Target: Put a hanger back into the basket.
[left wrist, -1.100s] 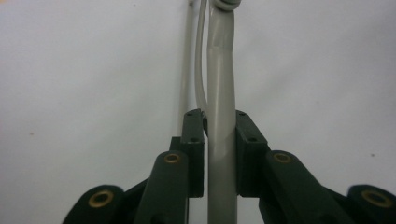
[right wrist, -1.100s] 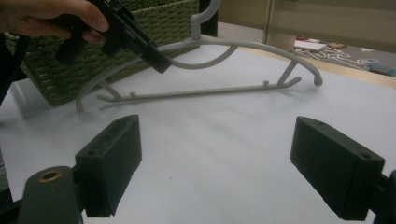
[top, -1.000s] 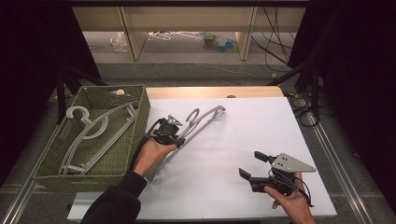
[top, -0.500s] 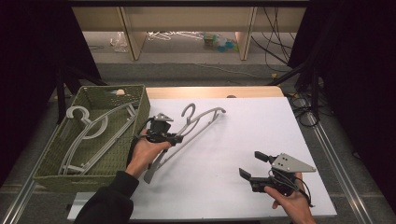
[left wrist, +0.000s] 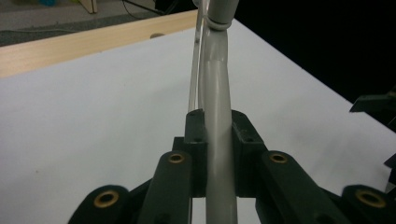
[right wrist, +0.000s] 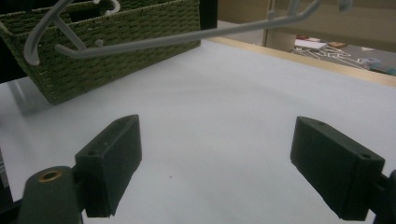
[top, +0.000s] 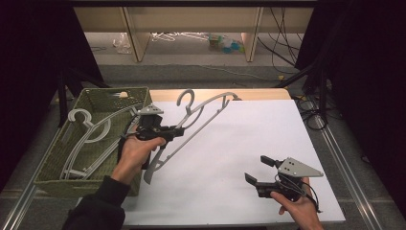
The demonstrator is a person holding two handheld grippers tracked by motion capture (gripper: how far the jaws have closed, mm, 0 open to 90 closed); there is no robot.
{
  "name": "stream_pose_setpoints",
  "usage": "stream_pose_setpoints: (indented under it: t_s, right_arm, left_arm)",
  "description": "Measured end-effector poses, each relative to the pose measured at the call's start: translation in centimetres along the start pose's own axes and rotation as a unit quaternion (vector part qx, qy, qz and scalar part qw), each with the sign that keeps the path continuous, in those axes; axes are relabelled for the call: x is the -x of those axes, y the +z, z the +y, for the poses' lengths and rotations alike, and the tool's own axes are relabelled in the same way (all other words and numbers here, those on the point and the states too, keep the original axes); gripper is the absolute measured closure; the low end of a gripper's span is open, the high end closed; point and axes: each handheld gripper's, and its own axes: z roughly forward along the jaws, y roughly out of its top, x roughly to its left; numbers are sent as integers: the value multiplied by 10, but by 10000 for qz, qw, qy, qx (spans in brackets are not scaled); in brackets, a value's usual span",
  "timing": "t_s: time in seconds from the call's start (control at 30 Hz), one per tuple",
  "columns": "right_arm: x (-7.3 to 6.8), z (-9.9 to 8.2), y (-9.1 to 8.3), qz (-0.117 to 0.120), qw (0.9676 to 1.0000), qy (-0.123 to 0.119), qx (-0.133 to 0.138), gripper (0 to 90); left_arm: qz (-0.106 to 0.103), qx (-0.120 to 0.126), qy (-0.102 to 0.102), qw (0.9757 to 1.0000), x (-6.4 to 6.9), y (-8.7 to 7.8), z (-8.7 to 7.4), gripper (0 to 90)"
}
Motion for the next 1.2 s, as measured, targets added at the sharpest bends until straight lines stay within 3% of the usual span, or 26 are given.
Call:
stream_pose_setpoints:
  t_s: [0.03, 0.07, 0.17, 0.3, 0.37, 0.43, 0.47, 0.5, 0.73, 0.83, 0.9, 1.2]
  right_arm:
    - [-1, 0, -1, 31, 10000, 75, -46, 176]
    - [0, 0, 0, 14, 10000, 48, -14, 176]
    - [0, -1, 1, 75, 9999, 130, 44, 176]
    - [0, 0, -2, -4, 9999, 65, -157, 176]
    - [0, 0, 0, -8, 10000, 22, -10, 176]
    - [-1, 0, 0, 8, 10000, 95, -12, 176]
    - [0, 0, -2, -3, 9998, 77, -157, 176]
    - [0, -1, 0, 1, 10000, 98, -18, 176]
    - [-1, -1, 3, 70, 9999, 137, 1, 176]
    - [-1, -1, 3, 61, 9999, 127, -1, 176]
    - [-1, -2, 3, 73, 9999, 135, -7, 176]
    - [0, -2, 3, -9, 9999, 103, -51, 176]
  left_arm:
    - [42, 18, 817, 9966, -11, -5, 7, 790]
    - [54, 50, 692, 9976, -12, -11, 9, 790]
    - [-18, 268, 719, 9970, -18, -27, 17, 789]
    - [119, 425, 746, 9962, -26, -50, 27, 790]
    - [203, 520, 677, 9961, -32, -61, 29, 789]
    - [300, 571, 677, 9956, -39, -74, 31, 789]
    - [347, 603, 673, 9953, -43, -80, 31, 789]
    - [409, 626, 668, 9950, -47, -86, 31, 789]
    - [812, 701, 611, 9924, -75, -130, 22, 789]
    - [795, 733, 668, 9919, -89, -145, 17, 789]
    - [927, 715, 573, 9915, -104, -158, 12, 789]
    - [1135, 617, 610, 9897, -137, -188, 0, 789]
